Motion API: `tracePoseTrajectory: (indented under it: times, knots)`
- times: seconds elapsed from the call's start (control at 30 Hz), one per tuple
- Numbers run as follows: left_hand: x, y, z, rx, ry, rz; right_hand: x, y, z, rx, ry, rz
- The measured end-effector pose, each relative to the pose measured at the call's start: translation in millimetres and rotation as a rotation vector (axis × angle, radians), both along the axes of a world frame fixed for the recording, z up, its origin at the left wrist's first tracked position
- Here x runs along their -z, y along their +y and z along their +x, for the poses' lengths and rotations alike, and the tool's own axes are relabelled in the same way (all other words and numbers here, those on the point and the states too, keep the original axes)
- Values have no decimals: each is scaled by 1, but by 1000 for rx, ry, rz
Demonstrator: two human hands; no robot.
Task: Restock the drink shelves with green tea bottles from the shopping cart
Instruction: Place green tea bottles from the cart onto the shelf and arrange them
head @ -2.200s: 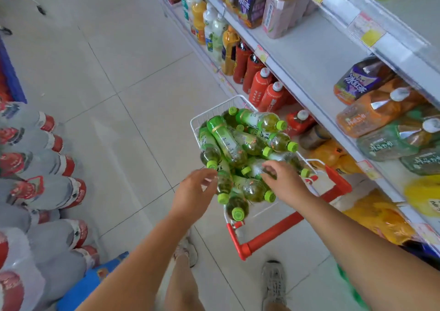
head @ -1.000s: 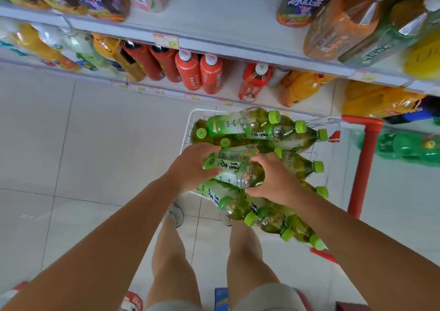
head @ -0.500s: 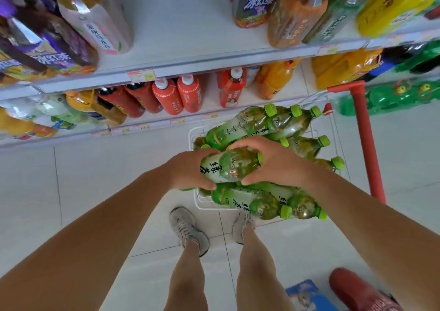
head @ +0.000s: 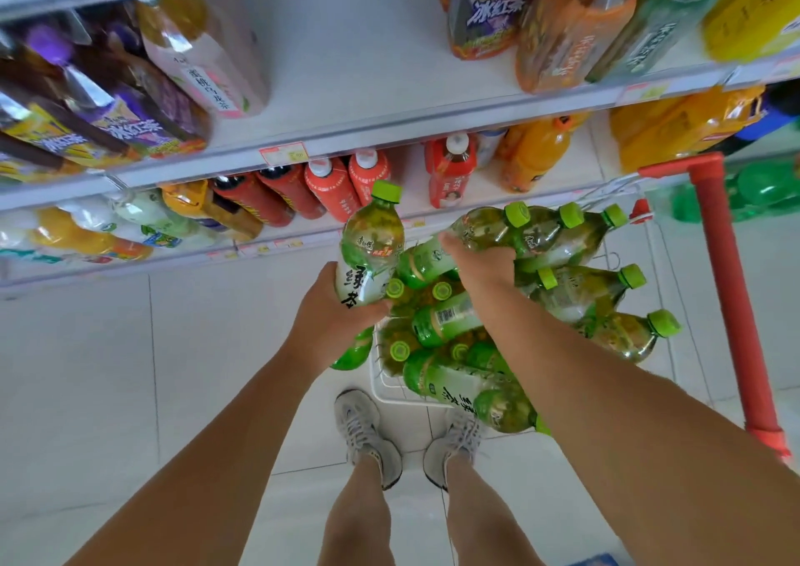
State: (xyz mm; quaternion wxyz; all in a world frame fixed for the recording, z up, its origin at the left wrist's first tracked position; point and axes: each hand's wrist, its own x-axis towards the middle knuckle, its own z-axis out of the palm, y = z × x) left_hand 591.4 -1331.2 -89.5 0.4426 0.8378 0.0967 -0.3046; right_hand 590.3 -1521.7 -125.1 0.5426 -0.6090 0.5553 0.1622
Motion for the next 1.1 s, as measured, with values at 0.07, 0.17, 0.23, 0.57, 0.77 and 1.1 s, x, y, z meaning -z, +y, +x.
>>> tracePoseTrajectory:
  times: [0.07, 0.17, 0.23, 0.57, 0.77, 1.1]
  knots:
    - [-1, 0, 1, -17, -21, -4, 7, 5, 0, 62, -27, -34]
    - [-2, 4, 6, -41, -41, -1, 8, 8, -3, 106, -73, -86]
    - [-5, 10, 12, -58, -45, -1, 3, 8, -12, 98, -137, -108]
    - [-71, 4, 60, 69, -138, -230, -87, 1, -27, 102, -543, 10]
    - [-124, -10, 90, 169, -253, -285, -152, -10, -7, 72, -755, -65]
    - [-202, -52, 134, 155, -658, -332, -249, -55, 50, -186, -1156, -232]
